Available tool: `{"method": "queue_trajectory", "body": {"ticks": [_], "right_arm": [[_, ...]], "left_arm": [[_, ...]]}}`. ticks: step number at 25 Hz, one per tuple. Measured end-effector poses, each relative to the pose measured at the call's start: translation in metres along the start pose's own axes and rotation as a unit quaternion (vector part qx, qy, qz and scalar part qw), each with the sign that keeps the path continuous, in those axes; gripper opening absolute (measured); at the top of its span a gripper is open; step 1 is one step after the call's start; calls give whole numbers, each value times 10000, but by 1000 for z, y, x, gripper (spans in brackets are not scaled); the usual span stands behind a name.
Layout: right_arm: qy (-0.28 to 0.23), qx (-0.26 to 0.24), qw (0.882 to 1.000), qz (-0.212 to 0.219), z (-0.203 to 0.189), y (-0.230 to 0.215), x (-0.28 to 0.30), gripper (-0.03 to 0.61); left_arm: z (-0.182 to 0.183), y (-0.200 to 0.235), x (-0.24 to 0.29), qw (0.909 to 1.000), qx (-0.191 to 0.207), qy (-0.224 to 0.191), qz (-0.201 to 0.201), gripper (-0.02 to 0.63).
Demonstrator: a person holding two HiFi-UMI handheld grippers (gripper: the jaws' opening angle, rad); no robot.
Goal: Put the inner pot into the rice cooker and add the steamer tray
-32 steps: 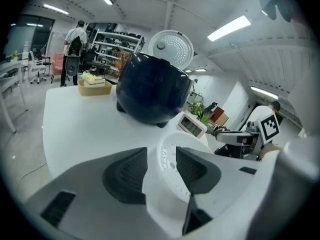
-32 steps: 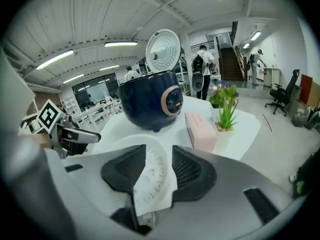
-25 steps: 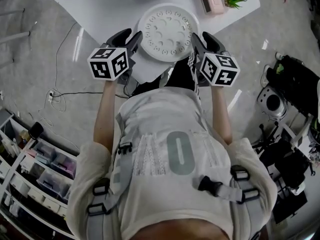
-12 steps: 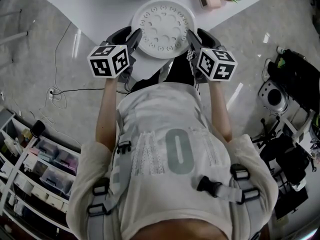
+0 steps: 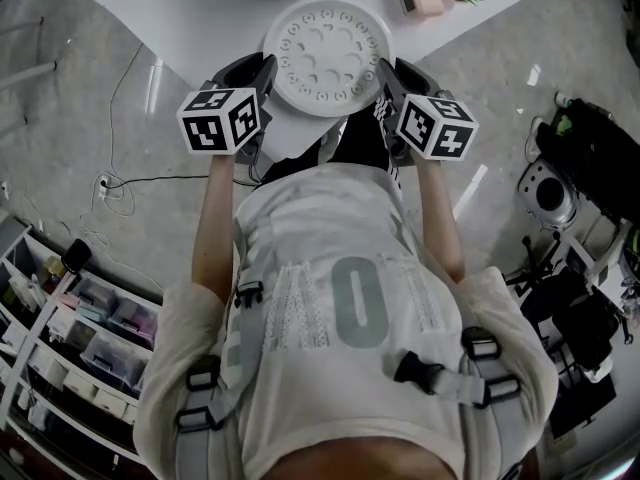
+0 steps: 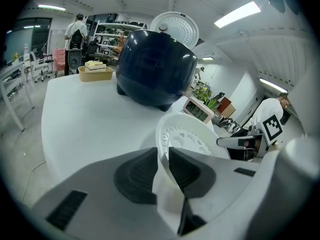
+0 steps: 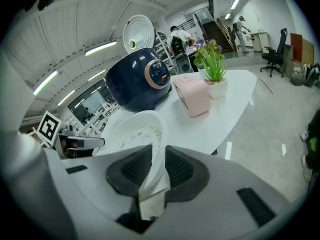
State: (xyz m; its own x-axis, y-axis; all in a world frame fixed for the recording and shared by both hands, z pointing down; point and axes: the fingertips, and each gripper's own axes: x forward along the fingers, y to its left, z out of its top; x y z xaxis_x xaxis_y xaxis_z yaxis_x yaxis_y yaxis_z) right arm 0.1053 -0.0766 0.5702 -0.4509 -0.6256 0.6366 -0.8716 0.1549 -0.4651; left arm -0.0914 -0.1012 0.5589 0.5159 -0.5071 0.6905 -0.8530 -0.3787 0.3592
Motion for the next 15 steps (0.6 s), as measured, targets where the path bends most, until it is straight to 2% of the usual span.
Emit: {"method": "queue_trajectory", "body": {"ticks": [3, 15], "right_arm": [[-80, 141, 9999, -20, 5, 0, -2, 80], [-557, -360, 9978, 100, 52, 35, -12, 74]], "left_arm": [[4, -2, -4, 10000, 31, -62, -21, 77], [44, 3, -35, 9977, 216, -635, 121, 74]]}}
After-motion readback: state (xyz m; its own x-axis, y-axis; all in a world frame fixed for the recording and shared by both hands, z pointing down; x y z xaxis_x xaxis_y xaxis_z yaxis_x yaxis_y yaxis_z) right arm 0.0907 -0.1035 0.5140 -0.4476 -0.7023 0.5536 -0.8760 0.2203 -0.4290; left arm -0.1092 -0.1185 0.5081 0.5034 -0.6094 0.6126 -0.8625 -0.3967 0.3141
